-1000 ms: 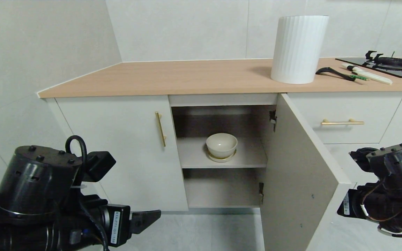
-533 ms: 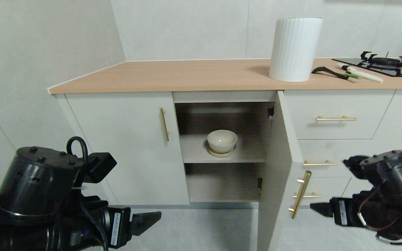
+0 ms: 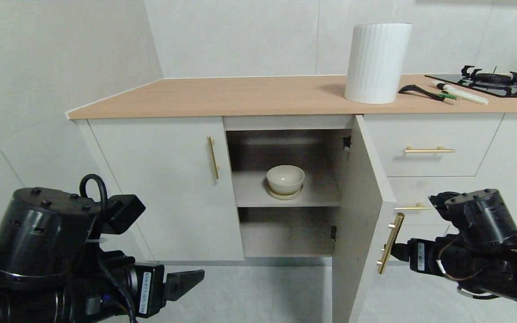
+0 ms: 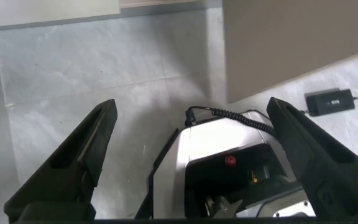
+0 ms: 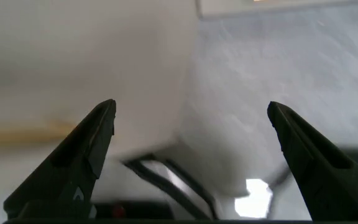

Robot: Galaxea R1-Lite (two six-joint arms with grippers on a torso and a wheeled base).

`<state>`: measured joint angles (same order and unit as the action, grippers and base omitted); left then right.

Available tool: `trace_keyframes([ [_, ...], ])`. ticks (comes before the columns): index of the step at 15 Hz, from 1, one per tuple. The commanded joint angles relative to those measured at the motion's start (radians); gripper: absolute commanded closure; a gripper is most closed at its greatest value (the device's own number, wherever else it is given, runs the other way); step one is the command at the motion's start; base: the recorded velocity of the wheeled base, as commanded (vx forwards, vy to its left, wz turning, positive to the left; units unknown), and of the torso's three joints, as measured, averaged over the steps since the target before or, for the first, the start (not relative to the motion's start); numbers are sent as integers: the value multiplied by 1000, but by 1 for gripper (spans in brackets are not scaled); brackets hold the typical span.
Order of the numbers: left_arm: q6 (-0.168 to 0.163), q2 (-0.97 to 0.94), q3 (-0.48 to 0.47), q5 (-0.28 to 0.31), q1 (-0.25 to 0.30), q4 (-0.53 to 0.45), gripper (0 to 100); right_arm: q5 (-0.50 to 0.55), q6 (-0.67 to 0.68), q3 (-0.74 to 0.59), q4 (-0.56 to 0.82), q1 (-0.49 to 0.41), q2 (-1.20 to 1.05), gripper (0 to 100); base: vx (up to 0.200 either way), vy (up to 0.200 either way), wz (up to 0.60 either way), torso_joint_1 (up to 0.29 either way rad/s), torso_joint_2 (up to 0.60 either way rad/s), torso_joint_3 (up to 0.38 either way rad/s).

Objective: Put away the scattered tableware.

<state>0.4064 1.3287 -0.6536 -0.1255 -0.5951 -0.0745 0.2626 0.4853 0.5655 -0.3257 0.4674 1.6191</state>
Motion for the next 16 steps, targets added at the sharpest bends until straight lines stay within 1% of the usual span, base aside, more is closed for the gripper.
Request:
trace_keyframes([
  [1, 0, -2, -1, 0, 0, -1, 0, -2, 10, 2, -104, 2, 116, 0, 0, 0, 0, 0, 0, 0],
  [2, 0, -2, -1, 0, 0, 1, 0, -2, 10, 2, -121, 3, 123, 0, 0, 0, 0, 0, 0, 0],
  [3, 0, -5, -1, 0, 0, 1, 0, -8, 10, 2, -216, 7, 160, 0, 0, 0, 0, 0, 0, 0],
  [5, 0, -8, -3, 0, 0, 1, 0, -8, 9, 2, -239, 7, 171, 0, 0, 0, 0, 0, 0, 0],
  [6, 0, -20, -6, 0, 0, 1, 0, -14, 2, 7, -308, 10, 229, 0, 0, 0, 0, 0, 0, 0],
  [7, 2, -31, -9, 1, 1, 1, 0, -37, -1, 24, -329, 10, 251, 0, 0, 0, 0, 0, 0, 0],
  [8, 0, -37, -9, 1, 1, 1, 0, -52, -2, 45, -334, 10, 258, 0, 0, 0, 0, 0, 0, 0],
  [9, 0, -46, -9, 1, 3, 2, 0, -95, -22, 80, -334, 10, 262, 0, 0, 0, 0, 0, 0, 0],
  [11, 0, -59, -11, 1, 3, 2, 0, -148, -83, 114, -332, 8, 265, 0, 0, 0, 0, 0, 0, 0],
  [13, -1, -59, -11, 1, 3, 2, 0, -154, -111, 145, -328, 10, 283, 0, 0, 0, 0, 0, 0, 0],
  [15, -20, -57, -9, 1, 5, 2, 0, -155, -128, 211, -325, 8, 334, 0, 0, 0, 0, 0, 0, 0],
  [16, -20, -56, -9, 1, 5, 2, 0, -155, -126, 226, -334, 10, 360, 0, 0, 0, 0, 0, 0, 0],
])
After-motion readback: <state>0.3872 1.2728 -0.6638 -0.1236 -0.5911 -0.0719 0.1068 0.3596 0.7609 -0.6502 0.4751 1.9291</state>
